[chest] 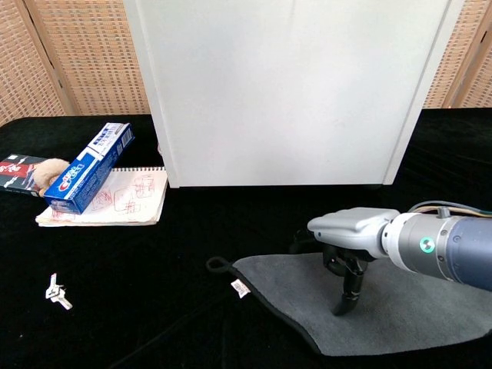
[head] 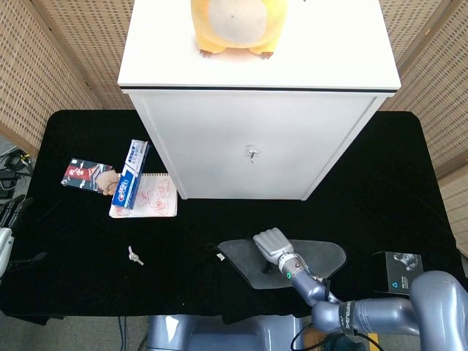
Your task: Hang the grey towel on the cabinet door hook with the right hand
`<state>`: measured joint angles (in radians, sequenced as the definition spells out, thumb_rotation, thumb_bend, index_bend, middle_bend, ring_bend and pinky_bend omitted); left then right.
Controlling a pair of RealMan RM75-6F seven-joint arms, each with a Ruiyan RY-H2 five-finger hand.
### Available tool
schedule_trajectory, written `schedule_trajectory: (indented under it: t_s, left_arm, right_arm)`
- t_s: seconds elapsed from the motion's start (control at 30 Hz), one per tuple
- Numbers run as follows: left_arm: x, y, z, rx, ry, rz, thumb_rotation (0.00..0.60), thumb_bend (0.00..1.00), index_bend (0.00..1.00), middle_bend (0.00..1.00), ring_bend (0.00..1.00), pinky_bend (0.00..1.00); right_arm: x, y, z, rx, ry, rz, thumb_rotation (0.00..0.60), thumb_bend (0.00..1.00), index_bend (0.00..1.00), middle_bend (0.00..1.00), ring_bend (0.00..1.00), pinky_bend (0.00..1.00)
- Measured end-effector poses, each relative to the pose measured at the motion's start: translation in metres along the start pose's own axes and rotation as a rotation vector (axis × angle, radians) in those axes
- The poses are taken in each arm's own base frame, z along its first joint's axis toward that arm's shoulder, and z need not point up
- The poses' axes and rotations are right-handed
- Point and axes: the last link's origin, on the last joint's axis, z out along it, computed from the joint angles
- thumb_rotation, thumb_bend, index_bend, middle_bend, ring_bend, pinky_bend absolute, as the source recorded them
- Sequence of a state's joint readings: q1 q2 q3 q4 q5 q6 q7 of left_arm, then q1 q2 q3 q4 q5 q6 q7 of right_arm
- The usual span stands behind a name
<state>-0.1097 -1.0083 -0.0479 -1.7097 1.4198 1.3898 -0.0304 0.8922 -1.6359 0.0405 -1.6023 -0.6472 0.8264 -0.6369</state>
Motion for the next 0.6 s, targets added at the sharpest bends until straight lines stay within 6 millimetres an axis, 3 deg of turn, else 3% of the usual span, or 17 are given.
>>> schedule_trajectory:
  t_s: [0.2, 0.4, 0.6]
  left_arm:
    - [0.0001, -0.0001, -0.0004, 0.0, 0.002, -0.002, 0.6, 0.0, 0.0, 0.0, 0.0, 0.0]
    - [-0.0001, 0.0003, -0.001, -0.001, 0.001, -0.001, 0.6, 0.0, 0.0, 0.0, 0.0, 0.0]
    - [0.0001, 0.0004, -0.0014, -0.001, 0.003, -0.002, 0.6, 0.0, 0.0, 0.0, 0.0, 0.0]
  right_arm:
    - [-0.0025, 0.0008, 0.0008, -0.006, 0.01, 0.002, 0.6, 0.32, 0.55, 0.94, 0.95, 1.0]
    - [-0.0049, 0.0012, 0.0001, 0.003, 0.025, 0.016, 0.6, 0.53, 0.65, 0.96, 0.96, 1.0]
    - [-0.0048, 0.0017, -0.0017, 0.012, 0.042, 0.036, 0.6, 0.59, 0.72, 0.97, 0.97, 1.0]
